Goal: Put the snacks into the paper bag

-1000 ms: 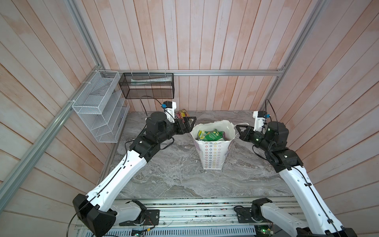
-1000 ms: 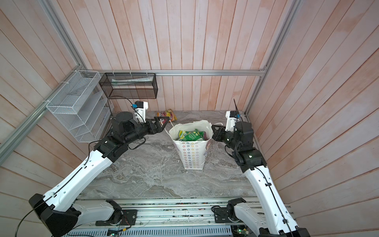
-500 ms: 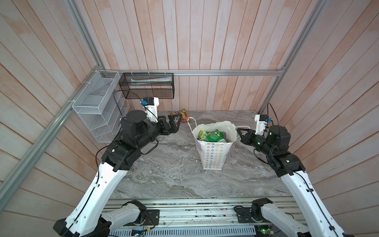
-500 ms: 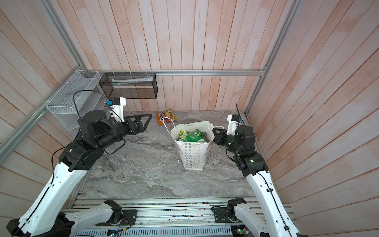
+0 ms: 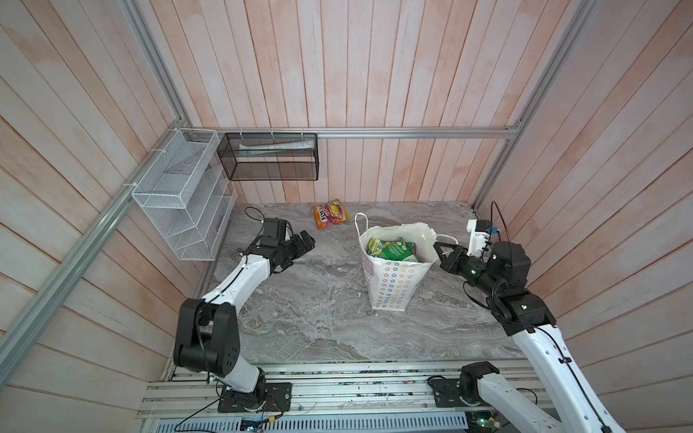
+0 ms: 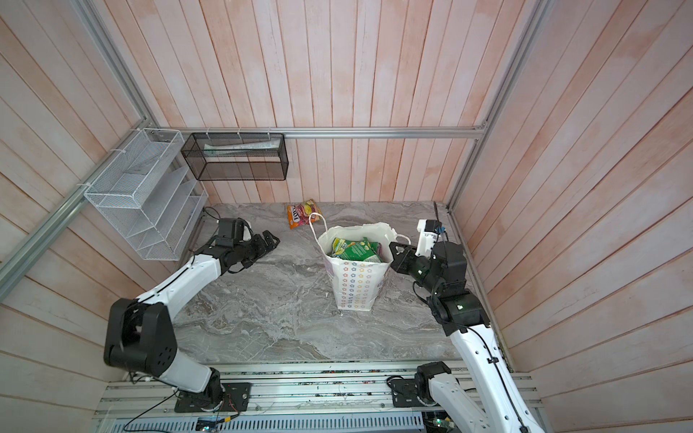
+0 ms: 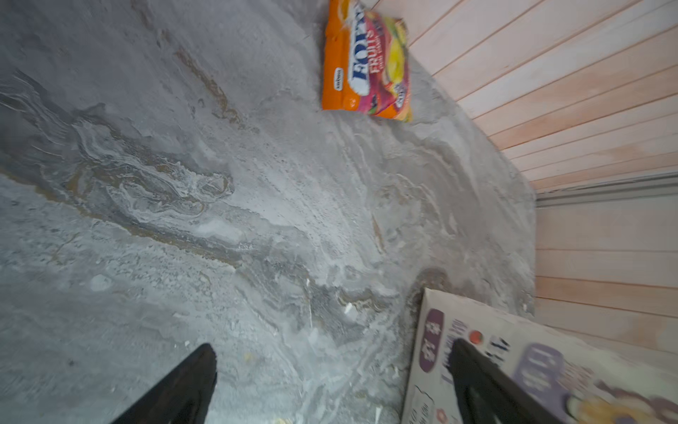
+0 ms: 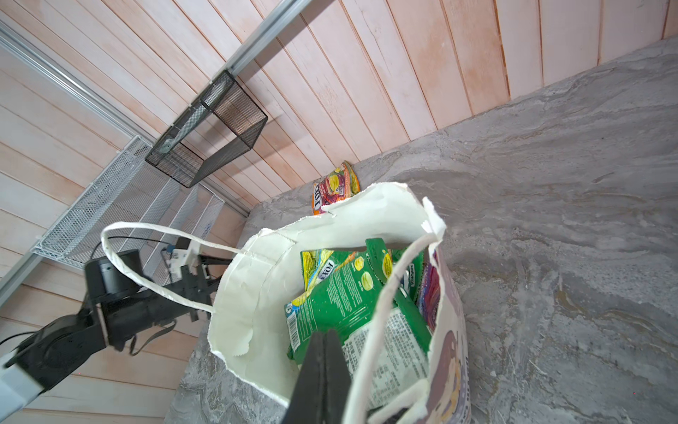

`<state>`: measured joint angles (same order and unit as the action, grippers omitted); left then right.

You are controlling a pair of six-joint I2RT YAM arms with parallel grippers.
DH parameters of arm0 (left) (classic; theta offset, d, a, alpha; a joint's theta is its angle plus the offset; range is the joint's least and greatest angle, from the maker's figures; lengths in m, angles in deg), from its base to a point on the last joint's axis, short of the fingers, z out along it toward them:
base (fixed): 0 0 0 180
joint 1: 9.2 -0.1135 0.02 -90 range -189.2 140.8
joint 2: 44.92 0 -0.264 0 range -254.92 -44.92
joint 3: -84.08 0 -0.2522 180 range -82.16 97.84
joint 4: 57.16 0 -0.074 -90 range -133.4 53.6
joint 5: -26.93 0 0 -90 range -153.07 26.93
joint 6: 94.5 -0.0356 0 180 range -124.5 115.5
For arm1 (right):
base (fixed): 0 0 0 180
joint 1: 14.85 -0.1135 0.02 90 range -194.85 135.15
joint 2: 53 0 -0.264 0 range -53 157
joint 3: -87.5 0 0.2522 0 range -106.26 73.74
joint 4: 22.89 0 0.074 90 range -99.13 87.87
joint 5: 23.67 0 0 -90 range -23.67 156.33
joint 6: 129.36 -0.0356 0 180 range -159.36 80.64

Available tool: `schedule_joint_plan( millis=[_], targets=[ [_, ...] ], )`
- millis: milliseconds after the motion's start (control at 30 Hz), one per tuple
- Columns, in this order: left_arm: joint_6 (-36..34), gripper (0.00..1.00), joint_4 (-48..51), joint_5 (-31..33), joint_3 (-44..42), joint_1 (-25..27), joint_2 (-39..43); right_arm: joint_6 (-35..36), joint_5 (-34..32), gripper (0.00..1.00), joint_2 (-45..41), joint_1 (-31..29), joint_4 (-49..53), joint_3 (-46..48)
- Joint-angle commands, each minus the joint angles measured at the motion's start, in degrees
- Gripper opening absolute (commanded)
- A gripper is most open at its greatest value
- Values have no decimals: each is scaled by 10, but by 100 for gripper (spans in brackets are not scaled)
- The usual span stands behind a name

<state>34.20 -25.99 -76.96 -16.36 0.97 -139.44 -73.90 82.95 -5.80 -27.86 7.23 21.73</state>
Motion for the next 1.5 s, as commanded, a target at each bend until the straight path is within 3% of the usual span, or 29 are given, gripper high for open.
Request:
schedule_joint_plan(
  millis=[0, 200, 467, 767, 933, 1067, 1267, 1367, 1467],
  targets=[
    [-3, 99, -92, 20, 63, 3, -94, -6, 7, 0, -18, 1, -13, 17],
    [-76, 98, -52, 23, 246, 5, -273, -1, 16, 0, -6, 2, -24, 38],
    [-224, 98, 51, 42, 463, 5, -424, 6, 47, 0, 11, 2, -40, 55],
    [-257, 93, 121, 40, 667, 4, -561, 18, 71, 0, 45, 4, -35, 33],
    [-256, 88, 104, 24, 711, 10, -599, 13, 75, 0, 50, 4, -37, 35],
    [-235, 74, 153, 58, 792, 11, -641, 11, 76, 0, 56, 5, -34, 32],
    [-215, 51, 132, 24, 771, 13, -635, 9, 69, 0, 54, 6, -30, 28],
    [-203, 45, 133, -13, 760, 21, -636, 8, 71, 0, 57, 7, -26, 20],
    [-185, 39, 145, -5, 750, 32, -639, 7, 71, 0, 60, 7, -22, 13]
  ],
)
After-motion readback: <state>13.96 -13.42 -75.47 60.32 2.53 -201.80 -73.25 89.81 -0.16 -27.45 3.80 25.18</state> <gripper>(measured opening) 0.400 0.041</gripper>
